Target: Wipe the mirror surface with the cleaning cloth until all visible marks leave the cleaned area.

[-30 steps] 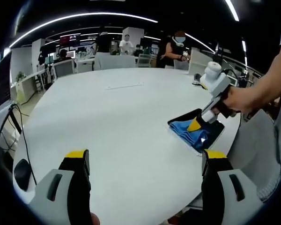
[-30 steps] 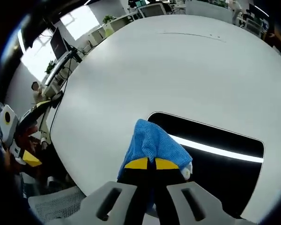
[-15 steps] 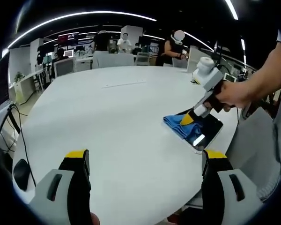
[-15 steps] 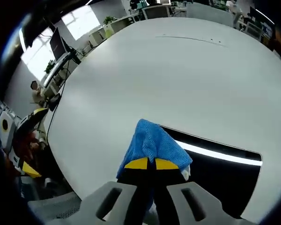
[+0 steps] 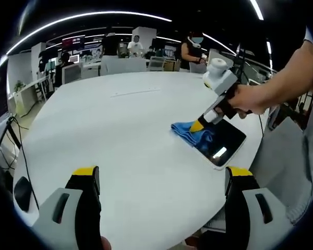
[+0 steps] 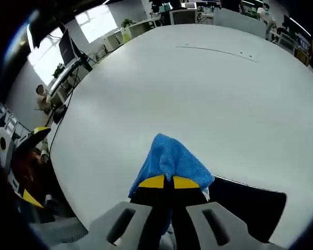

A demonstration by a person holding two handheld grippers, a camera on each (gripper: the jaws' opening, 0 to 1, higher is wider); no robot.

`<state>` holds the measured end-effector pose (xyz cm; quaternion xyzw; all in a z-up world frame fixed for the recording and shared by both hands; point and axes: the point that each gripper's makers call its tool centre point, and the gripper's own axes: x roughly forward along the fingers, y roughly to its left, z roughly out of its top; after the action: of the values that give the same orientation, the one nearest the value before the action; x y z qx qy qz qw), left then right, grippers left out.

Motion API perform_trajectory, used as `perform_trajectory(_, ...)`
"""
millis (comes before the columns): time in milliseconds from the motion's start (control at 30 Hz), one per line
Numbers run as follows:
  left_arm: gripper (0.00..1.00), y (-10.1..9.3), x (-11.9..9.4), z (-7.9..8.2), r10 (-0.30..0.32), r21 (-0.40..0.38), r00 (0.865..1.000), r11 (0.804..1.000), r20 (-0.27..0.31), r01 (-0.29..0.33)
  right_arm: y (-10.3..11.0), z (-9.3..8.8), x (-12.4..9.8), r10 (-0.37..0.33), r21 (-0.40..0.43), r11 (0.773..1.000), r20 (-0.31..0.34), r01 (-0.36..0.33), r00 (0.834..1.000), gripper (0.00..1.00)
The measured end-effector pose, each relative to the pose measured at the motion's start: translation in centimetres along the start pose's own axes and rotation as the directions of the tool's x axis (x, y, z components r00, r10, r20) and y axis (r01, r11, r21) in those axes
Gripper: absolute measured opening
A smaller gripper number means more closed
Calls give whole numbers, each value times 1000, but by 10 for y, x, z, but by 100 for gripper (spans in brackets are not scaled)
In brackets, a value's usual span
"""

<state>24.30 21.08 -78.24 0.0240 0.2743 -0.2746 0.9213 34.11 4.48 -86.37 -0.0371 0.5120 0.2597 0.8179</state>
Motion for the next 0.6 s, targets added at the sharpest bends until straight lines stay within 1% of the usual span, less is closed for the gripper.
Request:
perform_trajectory(167,99,0,1,-1,1,-4,1000,1000,-2,-1,-2,6,2,2,17,1000,5,-3,1000,0)
perform_trajectory(233,99,0,2,-1,1,-3,1000,1000,-1,-1,-3,7,2,11,20,1000,-5,-11,1000,0)
perform_trajectory(467,99,1,5,2,-1,-4,1000,1000,7,1,-2,6,3,25,8,1000,-14,-25,1000,0)
perform_trajectory(600,99,0,7,3,-4,-1,1000,1000,9,4,-2,6,4,32,-12,999,-13,-32,999,0)
